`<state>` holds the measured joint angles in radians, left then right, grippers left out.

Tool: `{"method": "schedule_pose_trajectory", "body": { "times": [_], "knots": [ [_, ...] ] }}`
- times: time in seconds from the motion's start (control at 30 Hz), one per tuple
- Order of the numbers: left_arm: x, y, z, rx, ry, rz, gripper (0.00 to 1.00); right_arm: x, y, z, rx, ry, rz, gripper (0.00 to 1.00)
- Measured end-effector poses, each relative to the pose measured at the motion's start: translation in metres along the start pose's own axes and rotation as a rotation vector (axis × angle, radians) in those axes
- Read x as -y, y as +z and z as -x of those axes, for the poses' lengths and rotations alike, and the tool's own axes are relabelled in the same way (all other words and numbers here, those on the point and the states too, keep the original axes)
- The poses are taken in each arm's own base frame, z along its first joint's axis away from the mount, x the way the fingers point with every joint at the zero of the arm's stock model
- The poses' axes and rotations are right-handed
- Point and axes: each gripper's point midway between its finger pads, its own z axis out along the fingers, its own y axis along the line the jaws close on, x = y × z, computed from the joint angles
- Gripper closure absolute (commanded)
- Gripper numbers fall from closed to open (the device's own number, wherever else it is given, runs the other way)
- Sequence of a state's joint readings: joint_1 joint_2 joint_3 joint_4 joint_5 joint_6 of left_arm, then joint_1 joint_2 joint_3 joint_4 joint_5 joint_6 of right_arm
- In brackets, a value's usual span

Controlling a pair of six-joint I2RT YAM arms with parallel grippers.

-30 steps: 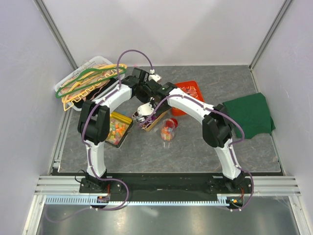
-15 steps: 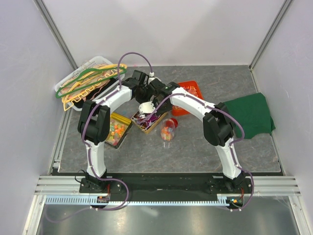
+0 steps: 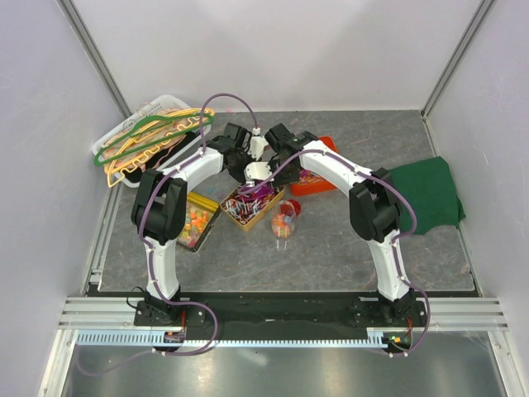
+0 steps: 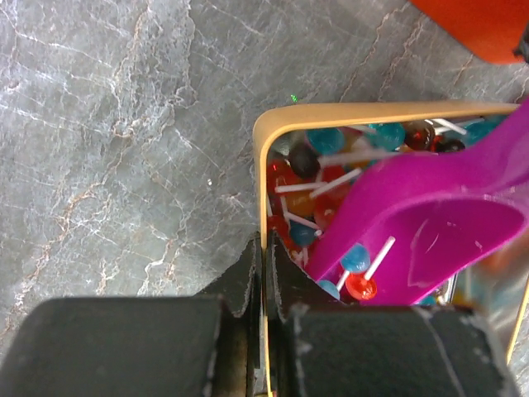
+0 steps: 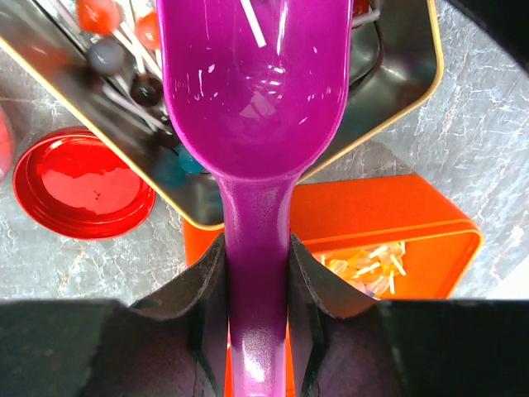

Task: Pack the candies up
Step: Scoop the fake candies from the storage box.

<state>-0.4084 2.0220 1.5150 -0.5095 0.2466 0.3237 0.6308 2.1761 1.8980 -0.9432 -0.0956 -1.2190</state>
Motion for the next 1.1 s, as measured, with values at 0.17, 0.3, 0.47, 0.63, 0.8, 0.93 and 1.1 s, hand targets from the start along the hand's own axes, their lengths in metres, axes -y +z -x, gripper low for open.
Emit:
{"method": "schedule_pose_trajectory", "body": {
  "times": [0.17,0.3,0.47,0.63,0.8,0.93,1.1],
  "knots": [
    [0.002,-0.001,-0.003,-0.011,-0.004,-0.007,0.98,-0.004,0.007,-0.002,0.045,0.017,0.017,1.0],
    [0.004,-0.001,-0.004,-0.014,-0.005,-0.019,0.98,-0.007,0.01,0.0,0.068,0.022,0.029,1.0],
    [0.004,-0.002,-0.004,-0.02,-0.006,-0.02,0.98,-0.004,0.01,0.0,0.017,-0.015,0.002,1.0],
    [0.004,-0.003,-0.002,-0.018,-0.006,-0.02,0.98,0.007,0.002,0.001,-0.081,-0.108,-0.052,1.0],
    [0.004,-0.004,0.0,-0.014,-0.005,-0.02,0.98,0.016,-0.014,0.001,-0.18,-0.204,-0.105,1.0],
    [0.004,-0.004,0.0,-0.012,-0.004,-0.02,0.98,0.023,-0.028,0.0,-0.263,-0.277,-0.144,1.0],
    [0.004,-0.004,0.0,-0.012,-0.004,-0.019,0.98,0.024,-0.035,-0.001,-0.346,-0.358,-0.163,1.0]
  ]
}}
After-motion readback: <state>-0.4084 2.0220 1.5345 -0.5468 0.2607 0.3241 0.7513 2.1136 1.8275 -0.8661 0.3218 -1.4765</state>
